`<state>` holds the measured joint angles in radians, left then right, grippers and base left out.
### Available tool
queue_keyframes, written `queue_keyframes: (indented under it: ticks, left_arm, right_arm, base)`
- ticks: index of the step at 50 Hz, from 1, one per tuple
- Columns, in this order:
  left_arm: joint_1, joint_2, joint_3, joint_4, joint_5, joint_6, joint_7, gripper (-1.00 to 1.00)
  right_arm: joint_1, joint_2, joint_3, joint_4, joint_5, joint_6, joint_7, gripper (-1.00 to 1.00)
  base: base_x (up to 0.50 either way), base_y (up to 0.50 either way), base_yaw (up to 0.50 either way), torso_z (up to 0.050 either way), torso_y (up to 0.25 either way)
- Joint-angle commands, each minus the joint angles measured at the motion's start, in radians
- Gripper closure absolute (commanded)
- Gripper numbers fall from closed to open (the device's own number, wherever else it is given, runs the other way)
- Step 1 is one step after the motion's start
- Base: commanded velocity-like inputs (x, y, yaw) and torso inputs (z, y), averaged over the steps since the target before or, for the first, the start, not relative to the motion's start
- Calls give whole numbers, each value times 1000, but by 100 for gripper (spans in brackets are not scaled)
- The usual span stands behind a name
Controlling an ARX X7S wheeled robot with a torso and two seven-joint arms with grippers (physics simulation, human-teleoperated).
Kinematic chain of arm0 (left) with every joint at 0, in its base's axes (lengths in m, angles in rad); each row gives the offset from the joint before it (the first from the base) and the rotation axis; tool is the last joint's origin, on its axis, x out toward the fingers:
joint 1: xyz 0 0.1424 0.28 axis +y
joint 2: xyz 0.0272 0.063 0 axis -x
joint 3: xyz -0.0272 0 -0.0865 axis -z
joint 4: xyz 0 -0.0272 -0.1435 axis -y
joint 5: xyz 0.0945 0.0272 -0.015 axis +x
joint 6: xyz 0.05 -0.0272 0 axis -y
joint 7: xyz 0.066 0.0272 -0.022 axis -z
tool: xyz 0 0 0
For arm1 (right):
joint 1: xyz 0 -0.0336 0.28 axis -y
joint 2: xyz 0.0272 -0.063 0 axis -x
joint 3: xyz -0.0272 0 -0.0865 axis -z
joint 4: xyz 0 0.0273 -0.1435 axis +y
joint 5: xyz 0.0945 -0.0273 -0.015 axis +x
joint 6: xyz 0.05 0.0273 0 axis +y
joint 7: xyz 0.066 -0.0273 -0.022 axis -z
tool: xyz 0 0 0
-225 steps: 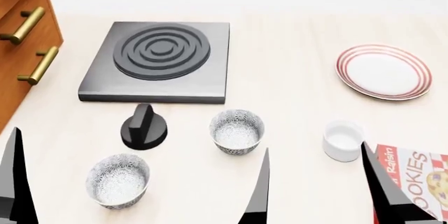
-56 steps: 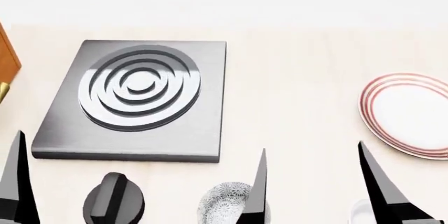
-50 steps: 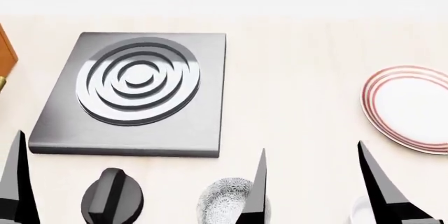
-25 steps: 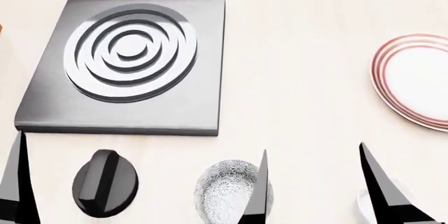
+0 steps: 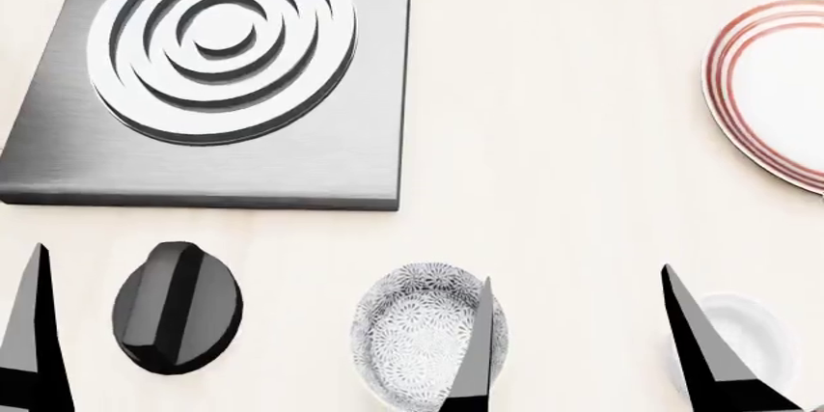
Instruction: Pick the akita bowl next to the ramekin and place it on the plate.
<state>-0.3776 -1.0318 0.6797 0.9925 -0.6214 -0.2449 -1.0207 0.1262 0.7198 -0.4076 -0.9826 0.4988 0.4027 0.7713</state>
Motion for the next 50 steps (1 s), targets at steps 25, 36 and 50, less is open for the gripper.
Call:
queue_keyframes:
  ticks: [25, 36, 50]
  left_arm:
    - [-7, -5, 7, -3, -7, 3, -9, -100]
    - [-3, -7, 8, -3, -1, 13, -15, -100]
    - [-4, -7, 18, -8, 5, 15, -18, -100]
  right_arm:
    - [18, 10, -12, -4, 13, 2, 16, -100]
    - [14, 18, -10, -15, 24, 1, 29, -100]
    - [60, 39, 14, -52, 147, 43, 81, -100]
  base:
    - [0, 0, 0, 0, -133]
    - [0, 0, 0, 0, -55]
    - [0, 0, 0, 0, 0]
